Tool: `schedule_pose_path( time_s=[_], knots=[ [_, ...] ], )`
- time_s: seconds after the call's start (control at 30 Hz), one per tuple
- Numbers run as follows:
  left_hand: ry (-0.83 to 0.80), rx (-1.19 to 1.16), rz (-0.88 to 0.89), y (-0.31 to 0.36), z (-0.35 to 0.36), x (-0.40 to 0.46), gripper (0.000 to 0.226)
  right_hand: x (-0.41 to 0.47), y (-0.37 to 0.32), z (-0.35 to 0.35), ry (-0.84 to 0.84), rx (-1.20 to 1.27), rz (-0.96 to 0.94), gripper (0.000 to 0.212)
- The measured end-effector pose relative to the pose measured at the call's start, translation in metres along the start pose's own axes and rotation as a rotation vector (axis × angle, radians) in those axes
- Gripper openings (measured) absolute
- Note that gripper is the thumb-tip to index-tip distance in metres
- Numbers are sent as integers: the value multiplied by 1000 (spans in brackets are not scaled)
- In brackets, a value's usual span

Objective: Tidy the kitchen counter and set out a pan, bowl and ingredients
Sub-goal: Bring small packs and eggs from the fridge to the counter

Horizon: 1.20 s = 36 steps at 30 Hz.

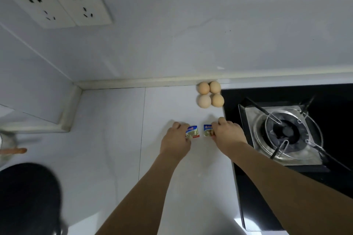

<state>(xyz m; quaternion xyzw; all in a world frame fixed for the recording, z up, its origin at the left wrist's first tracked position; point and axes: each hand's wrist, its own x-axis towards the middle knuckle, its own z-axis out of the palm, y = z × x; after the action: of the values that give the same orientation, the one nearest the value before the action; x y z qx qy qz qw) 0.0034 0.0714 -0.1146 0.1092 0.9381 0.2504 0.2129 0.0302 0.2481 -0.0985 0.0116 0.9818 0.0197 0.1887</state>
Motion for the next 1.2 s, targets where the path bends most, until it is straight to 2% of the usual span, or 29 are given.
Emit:
schedule_pose_path(
  time_s=[0.23,0.4,0.57,0.67,0.87,1.2],
  knots=[
    [-7,43,-56,33,8,26,56,11,22,2,30,58,76,36],
    [37,25,-155,46,14,33,39,19,27,4,42,198,173,36],
    [83,90,-299,55,12,37,61,20,28,8,35,368,310,34],
    [47,141,-339,55,10,42,60,18,26,10,6,366,301,36],
    [-20,68,-268,52,10,47,42,21,25,10,20,421,297,38],
    [37,60,-234,62,16,60,42,31,32,7,-10,580,368,33]
  ],
)
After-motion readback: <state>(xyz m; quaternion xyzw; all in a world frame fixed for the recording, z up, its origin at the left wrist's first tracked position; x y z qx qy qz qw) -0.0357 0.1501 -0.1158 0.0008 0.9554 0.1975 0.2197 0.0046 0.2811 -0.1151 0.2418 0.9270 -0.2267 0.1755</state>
